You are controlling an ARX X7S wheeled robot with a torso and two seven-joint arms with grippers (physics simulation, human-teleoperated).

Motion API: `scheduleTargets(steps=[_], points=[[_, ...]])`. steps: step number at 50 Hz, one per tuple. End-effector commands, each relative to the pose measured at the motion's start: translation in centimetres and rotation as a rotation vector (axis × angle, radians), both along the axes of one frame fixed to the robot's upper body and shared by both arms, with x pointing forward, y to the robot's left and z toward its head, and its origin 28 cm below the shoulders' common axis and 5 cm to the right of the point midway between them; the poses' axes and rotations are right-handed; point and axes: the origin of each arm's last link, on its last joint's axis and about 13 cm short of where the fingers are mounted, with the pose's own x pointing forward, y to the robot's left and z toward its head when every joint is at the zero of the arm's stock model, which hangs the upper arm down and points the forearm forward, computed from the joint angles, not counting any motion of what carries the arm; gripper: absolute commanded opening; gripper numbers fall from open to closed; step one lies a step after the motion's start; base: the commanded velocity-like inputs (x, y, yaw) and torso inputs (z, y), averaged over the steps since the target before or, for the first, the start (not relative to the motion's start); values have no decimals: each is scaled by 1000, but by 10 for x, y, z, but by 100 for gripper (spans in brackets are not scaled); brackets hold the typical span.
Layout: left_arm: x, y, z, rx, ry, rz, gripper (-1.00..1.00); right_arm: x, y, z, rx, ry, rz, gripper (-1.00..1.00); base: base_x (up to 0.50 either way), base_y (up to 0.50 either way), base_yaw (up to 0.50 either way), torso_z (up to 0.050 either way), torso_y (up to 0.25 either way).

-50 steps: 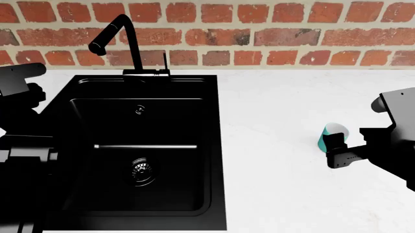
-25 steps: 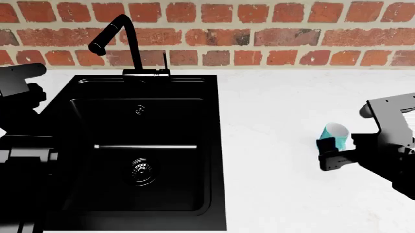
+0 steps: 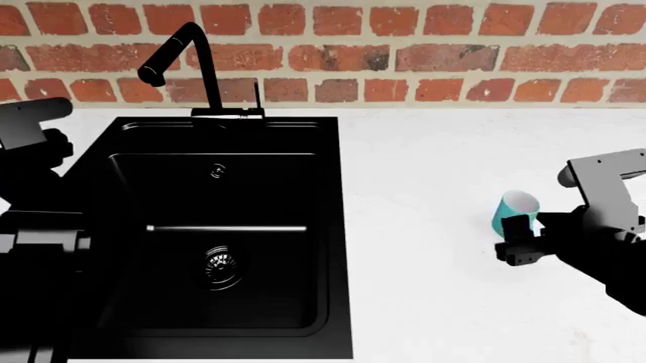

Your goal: A wet mug is on the counter and needs to be dried. Pick it up and place it upside down in the open cabinet.

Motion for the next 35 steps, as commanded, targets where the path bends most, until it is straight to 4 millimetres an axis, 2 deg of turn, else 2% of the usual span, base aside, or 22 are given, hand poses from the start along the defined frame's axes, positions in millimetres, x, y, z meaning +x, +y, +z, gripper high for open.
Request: scheduleTargets(steps=[1,5,15,24,28,35], points=[[1,-2,0,-3,-7,-32,100,-4,4,4,-18,-57,-3,-100,0,0,0,0,0],[2,-3,2,-5,-23,-87,100,-12,8,16,-39,-120,7,-100,0,0,0,0,0],[5,-3,12,-44,-32,-253,100,-36,19,61,-62,-287,44,-100,0,0,0,0,0],[3,0,9,-197,39,-544,100,-43,22,76,-63,-340,52,-100,0,0,0,0,0],[-14,-7,10,-272,128,-680,100,-40,23,79,-59,-347,49,-100,0,0,0,0,0],[-42,-15,20,-307,266,-871,100,-35,22,86,-53,-355,43,-100,0,0,0,0,0]])
